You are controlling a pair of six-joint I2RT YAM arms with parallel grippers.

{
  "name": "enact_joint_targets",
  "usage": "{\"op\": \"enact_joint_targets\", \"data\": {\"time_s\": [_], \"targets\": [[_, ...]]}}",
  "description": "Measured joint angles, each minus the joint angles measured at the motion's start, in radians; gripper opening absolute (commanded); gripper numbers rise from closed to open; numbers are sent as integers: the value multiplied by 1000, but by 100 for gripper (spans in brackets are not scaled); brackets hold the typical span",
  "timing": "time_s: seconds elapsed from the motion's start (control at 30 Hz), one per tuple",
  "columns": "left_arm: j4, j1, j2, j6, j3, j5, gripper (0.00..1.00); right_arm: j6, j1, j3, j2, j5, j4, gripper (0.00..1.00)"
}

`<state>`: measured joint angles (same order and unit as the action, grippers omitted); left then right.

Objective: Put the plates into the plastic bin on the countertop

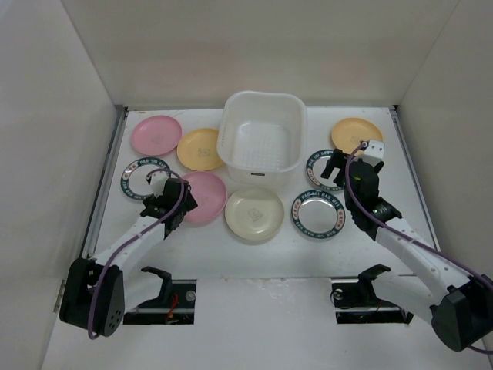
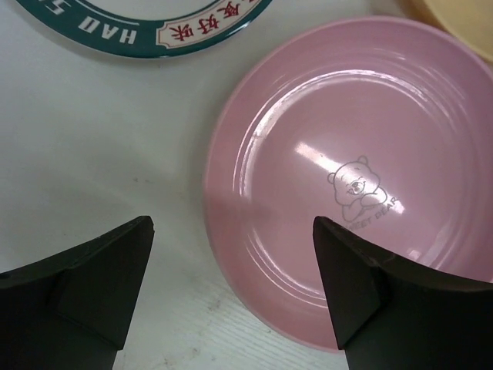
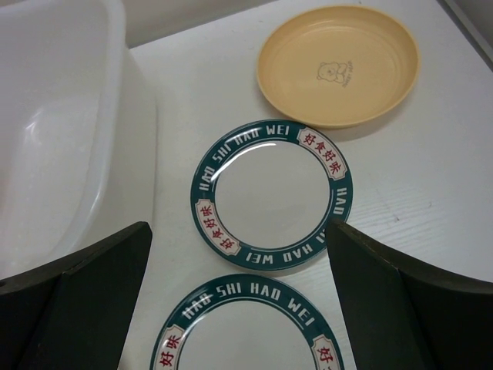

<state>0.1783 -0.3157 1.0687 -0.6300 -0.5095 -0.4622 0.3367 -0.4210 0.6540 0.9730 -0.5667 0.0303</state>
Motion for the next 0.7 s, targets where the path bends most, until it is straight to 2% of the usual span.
{"op": "enact_joint_targets", "data": {"time_s": [0.2,0.53,0.6,0.7], "targets": [[-67,31,122,-35,19,54,64,0,-8,0,0,4,0,100],[-164,101,169,-94,36,110,5,0,-14,-2,-7,8,4,100],[-178,108,143,-107,43,125,0,0,-14,-3,-11,9,6,100],[-174,108,81,-117,54,140,0,0,-14,-3,-13,10,8,100]]}}
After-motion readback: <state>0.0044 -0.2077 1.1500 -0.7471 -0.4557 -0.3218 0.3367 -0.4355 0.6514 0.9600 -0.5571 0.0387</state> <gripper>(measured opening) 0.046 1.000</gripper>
